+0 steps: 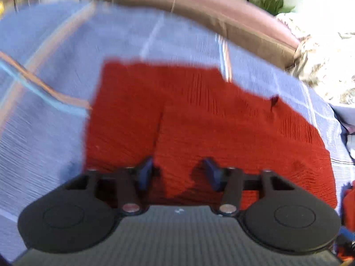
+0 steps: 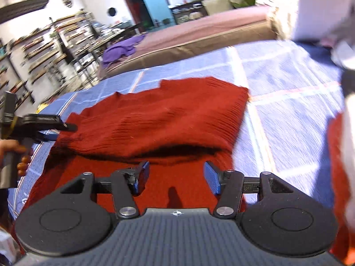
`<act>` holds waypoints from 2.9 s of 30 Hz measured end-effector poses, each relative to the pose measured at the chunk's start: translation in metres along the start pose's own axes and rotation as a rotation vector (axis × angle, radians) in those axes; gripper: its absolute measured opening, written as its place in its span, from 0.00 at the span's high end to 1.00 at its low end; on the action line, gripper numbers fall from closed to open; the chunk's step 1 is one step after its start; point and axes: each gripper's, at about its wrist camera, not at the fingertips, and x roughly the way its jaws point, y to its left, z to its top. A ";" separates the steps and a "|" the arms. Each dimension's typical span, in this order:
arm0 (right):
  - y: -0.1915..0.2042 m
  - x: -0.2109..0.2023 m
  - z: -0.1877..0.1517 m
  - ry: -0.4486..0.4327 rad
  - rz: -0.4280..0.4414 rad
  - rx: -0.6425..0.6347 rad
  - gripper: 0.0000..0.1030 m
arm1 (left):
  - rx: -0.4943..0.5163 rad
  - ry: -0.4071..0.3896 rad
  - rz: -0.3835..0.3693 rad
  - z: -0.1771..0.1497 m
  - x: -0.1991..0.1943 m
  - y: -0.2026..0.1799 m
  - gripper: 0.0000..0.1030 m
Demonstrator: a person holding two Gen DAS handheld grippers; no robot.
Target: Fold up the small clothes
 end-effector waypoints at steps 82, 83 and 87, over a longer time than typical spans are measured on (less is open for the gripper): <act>-0.047 -0.077 -0.116 0.378 0.245 0.011 0.75 | 0.017 -0.131 -0.032 -0.229 -0.163 0.094 0.86; -0.047 -0.079 -0.110 0.372 0.273 0.040 0.76 | 0.009 -0.132 -0.052 -0.225 -0.165 0.093 0.86; -0.038 -0.090 -0.077 0.287 0.358 0.090 0.79 | 0.036 -0.205 -0.099 -0.196 -0.182 0.080 0.86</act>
